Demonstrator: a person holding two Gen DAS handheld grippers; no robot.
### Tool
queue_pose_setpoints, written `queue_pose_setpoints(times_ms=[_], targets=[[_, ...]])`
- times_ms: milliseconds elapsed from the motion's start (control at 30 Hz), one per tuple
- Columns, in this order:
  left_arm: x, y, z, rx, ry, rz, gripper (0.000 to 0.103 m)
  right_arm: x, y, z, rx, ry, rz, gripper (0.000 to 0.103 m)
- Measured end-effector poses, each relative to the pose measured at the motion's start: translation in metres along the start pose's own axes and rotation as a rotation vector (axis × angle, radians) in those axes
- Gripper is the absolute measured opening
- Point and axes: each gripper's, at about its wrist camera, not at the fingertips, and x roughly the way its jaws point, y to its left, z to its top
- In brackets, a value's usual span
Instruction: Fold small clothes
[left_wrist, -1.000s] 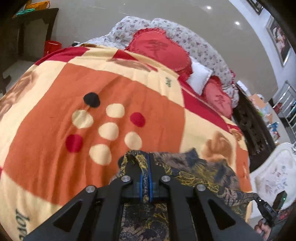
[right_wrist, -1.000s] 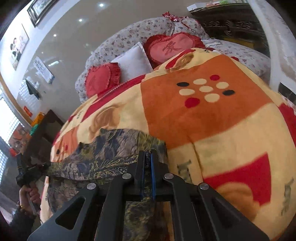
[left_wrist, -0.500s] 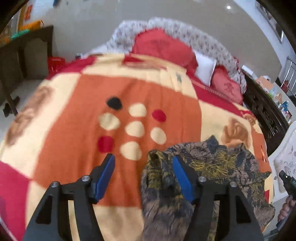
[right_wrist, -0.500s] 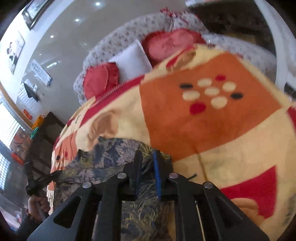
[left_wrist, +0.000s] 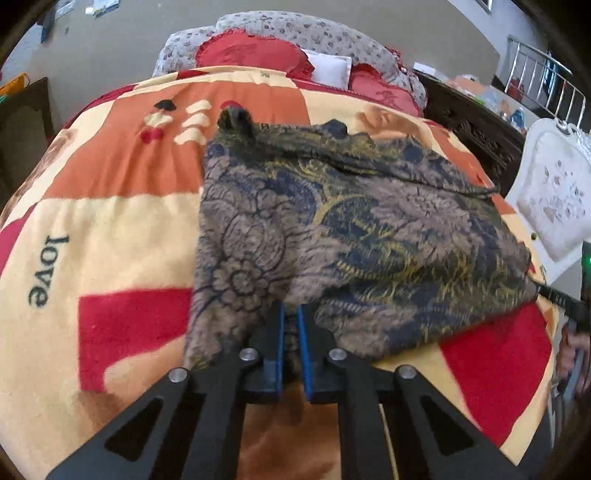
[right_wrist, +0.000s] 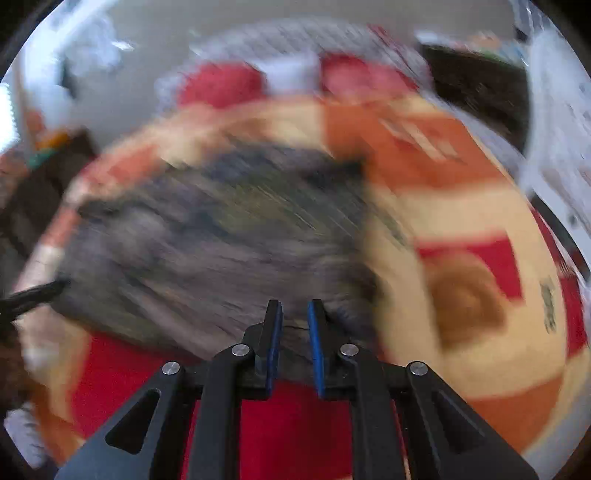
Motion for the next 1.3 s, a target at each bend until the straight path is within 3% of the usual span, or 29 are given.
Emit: queue_pose_setpoints(times_ms=[33, 133, 233, 333, 400, 467, 500, 533, 567, 700, 800, 933, 967, 1033, 1067, 1167, 1300], targets=[[0.000, 0.003, 0.002, -0.014, 0.011, -0.007, 0.009, -0.001, -0.023, -0.002, 0.068, -0.007, -0.002, 0.022], [0.002, 0.005, 0.003, -0.020, 0.024, -0.021, 0.009, -0.023, -0.033, 0.007, 0.093, -0.041, -0.051, 0.021], [-0.002, 0.006, 0.000, -0.005, 0.013, -0.003, 0.009, -0.054, -0.006, 0.020, 0.052, -0.155, 0.004, 0.021], [-0.003, 0.001, -0.001, 0.012, 0.013, 0.020, 0.009, -0.059, 0.043, 0.029, -0.080, -0.205, 0.128, 0.021], [-0.003, 0.003, -0.001, 0.003, 0.020, 0.015, 0.009, -0.024, 0.064, 0.035, -0.198, -0.124, 0.197, 0.021], [-0.004, 0.005, -0.002, -0.005, 0.022, 0.008, 0.009, 0.022, 0.049, 0.037, -0.172, 0.013, 0.135, 0.018], [-0.004, 0.005, -0.003, -0.005, 0.021, 0.009, 0.009, 0.028, 0.031, 0.040, -0.094, -0.008, 0.182, 0.001], [-0.005, 0.005, -0.003, -0.005, 0.021, 0.012, 0.009, 0.028, 0.020, 0.042, -0.044, -0.019, 0.215, 0.000], [-0.005, 0.004, -0.002, -0.006, 0.024, 0.018, 0.009, 0.028, 0.010, 0.046, 0.003, -0.018, 0.188, 0.000], [-0.020, -0.003, 0.016, -0.007, 0.022, 0.047, 0.011, 0.013, 0.024, 0.054, -0.041, -0.030, 0.044, 0.002], [-0.030, -0.013, 0.050, 0.003, -0.052, 0.005, 0.015, -0.007, 0.035, 0.059, -0.053, -0.103, 0.107, 0.005], [0.002, -0.008, 0.093, -0.074, -0.044, -0.070, 0.015, -0.006, 0.054, 0.084, -0.028, -0.153, 0.180, 0.011], [0.017, -0.004, 0.100, -0.099, -0.017, -0.071, 0.015, 0.001, 0.056, 0.093, -0.032, -0.144, 0.174, 0.011], [0.059, 0.003, 0.110, -0.133, 0.112, -0.059, 0.011, 0.017, 0.060, 0.103, -0.044, -0.105, 0.151, 0.011], [0.075, 0.004, 0.112, -0.137, 0.158, -0.050, 0.010, 0.031, 0.059, 0.107, -0.060, -0.050, 0.125, 0.011], [0.082, 0.001, 0.128, -0.113, 0.147, -0.042, 0.010, 0.060, 0.056, 0.108, -0.081, 0.075, 0.055, 0.011], [0.091, 0.000, 0.151, -0.083, 0.119, 0.016, 0.010, 0.075, 0.046, 0.118, -0.060, 0.074, 0.123, 0.011]])
